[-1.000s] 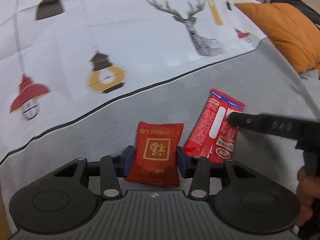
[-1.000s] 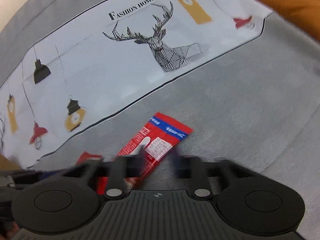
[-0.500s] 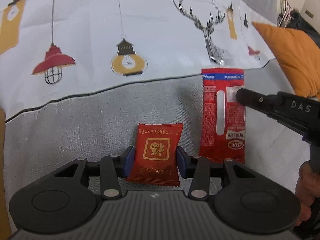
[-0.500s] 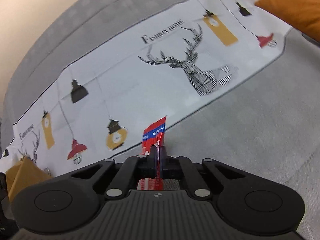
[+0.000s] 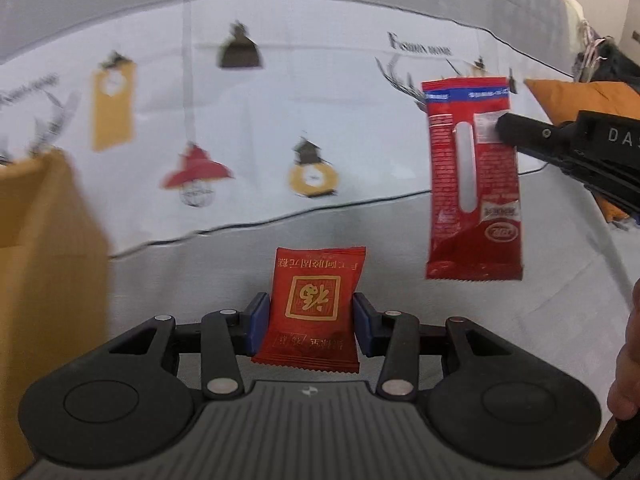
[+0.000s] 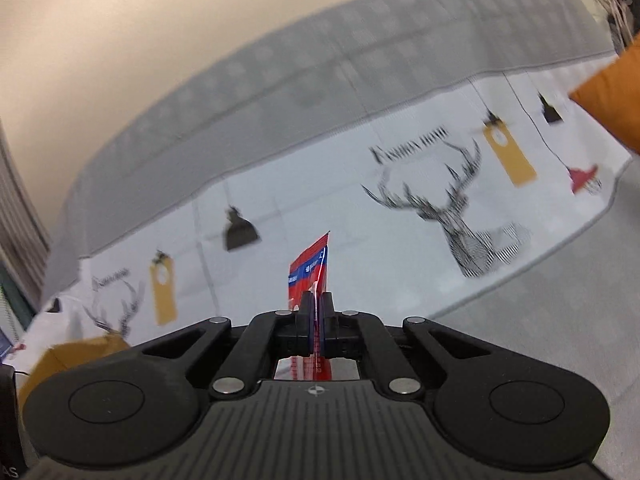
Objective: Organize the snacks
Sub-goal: 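Carry the red packet and red-white wrapper over the box and lower them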
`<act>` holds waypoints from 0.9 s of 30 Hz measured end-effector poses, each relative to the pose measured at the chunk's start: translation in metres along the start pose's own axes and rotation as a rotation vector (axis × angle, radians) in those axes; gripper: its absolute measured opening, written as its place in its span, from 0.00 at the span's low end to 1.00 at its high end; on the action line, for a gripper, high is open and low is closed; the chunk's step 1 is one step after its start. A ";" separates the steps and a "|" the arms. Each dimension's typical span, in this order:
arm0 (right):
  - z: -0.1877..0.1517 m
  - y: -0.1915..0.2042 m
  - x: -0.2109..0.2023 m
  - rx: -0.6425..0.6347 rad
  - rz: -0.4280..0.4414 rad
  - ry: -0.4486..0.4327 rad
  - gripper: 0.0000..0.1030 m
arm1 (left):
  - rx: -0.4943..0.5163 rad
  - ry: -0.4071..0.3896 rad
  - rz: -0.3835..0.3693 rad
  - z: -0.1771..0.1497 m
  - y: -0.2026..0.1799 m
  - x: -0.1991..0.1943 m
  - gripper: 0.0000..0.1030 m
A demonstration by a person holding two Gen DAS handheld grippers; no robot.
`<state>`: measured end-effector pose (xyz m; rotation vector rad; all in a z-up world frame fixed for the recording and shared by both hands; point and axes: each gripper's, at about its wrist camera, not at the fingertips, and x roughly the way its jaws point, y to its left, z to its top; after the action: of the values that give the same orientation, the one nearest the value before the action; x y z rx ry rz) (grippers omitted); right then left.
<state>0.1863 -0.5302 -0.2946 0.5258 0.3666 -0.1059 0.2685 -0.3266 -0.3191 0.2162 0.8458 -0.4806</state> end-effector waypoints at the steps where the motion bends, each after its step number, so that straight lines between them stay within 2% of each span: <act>1: 0.001 0.006 -0.004 0.004 0.011 -0.010 0.02 | -0.005 -0.006 0.017 0.001 0.006 -0.012 0.47; 6: -0.012 0.057 -0.022 -0.013 0.050 -0.035 0.02 | 0.024 -0.102 0.112 0.000 0.039 -0.083 0.47; 10: -0.019 0.116 -0.038 -0.057 0.101 -0.038 0.02 | -0.012 -0.190 0.158 0.002 0.078 -0.144 0.47; 13: -0.017 0.163 -0.061 -0.076 0.160 -0.064 0.02 | -0.048 -0.277 0.183 0.003 0.108 -0.197 0.47; 17: -0.014 0.230 -0.096 -0.099 0.273 -0.098 0.02 | -0.009 -0.435 0.268 -0.005 0.132 -0.267 0.47; 19: -0.012 0.260 -0.112 -0.129 0.321 -0.113 0.02 | -0.027 -0.480 0.266 -0.010 0.144 -0.295 0.47; 24: -0.011 0.314 -0.133 -0.183 0.410 -0.119 0.02 | -0.078 -0.521 0.258 -0.024 0.173 -0.325 0.47; 27: -0.024 0.330 -0.123 -0.183 0.434 -0.060 0.02 | -0.087 -0.510 0.277 -0.036 0.188 -0.317 0.47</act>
<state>0.1276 -0.2330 -0.1128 0.4098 0.1944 0.3278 0.1569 -0.0479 -0.1021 0.1188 0.3291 -0.2208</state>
